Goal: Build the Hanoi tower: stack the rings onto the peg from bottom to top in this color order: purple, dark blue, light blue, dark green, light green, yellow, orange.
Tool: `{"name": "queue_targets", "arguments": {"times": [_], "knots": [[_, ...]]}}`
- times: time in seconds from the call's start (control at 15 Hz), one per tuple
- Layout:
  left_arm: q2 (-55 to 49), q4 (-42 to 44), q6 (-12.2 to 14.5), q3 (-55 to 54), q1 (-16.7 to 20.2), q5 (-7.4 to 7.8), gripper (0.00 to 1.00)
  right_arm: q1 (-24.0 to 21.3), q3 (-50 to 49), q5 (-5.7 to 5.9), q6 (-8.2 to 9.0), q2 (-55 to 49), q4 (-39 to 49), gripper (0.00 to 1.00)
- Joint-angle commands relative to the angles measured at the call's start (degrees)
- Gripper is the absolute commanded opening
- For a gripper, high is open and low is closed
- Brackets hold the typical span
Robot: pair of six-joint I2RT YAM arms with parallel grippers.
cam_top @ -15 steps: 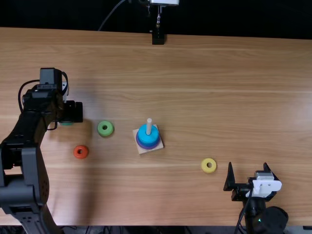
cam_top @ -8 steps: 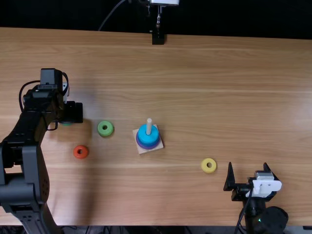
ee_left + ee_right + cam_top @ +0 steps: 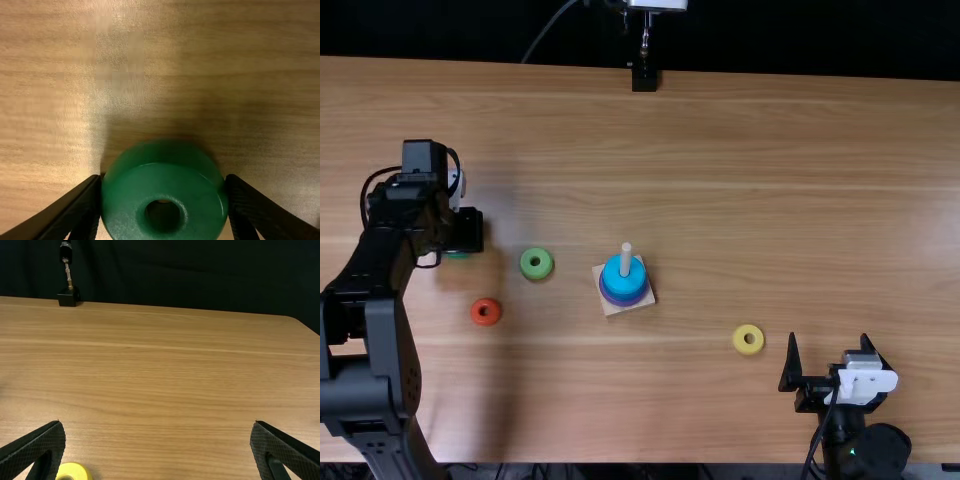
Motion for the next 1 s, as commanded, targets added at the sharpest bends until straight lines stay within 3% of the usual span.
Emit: {"name": "queue_targets", "arguments": {"times": [0.0,0.13,0.27,0.47,0.8,0.93], "knots": [[-1.19,-4.19,-2.56,2.29,-0.21,1.47,0.00,-0.41,-3.66,-0.31,0.00,-0.73,-4.31,1.00],[-3.74,-17.27,-3.40,6.68,-0.30,1.26,0.00,-0.41,-3.66,-0.31,0.00,-0.73,-4.31,1.00],[-6.38,-25.08,-3.19,11.08,-0.39,0.63,0.00,-0.41,-3.66,-0.31,0.00,-0.73,-4.31,1.00],[-12.09,-28.35,-3.40,12.57,-0.83,0.53,0.00,-0.41,-3.66,-0.31,0.00,-0.73,-4.31,1.00],[-18.16,-33.94,-3.72,13.45,-7.68,0.42,0.00,-0.41,-3.66,-0.31,0.00,-0.73,-4.31,1.00],[-18.33,-36.78,-5.62,16.35,-10.58,0.31,0.00,-0.41,-3.66,-0.31,-0.11,-0.73,-4.31,1.00]]}}
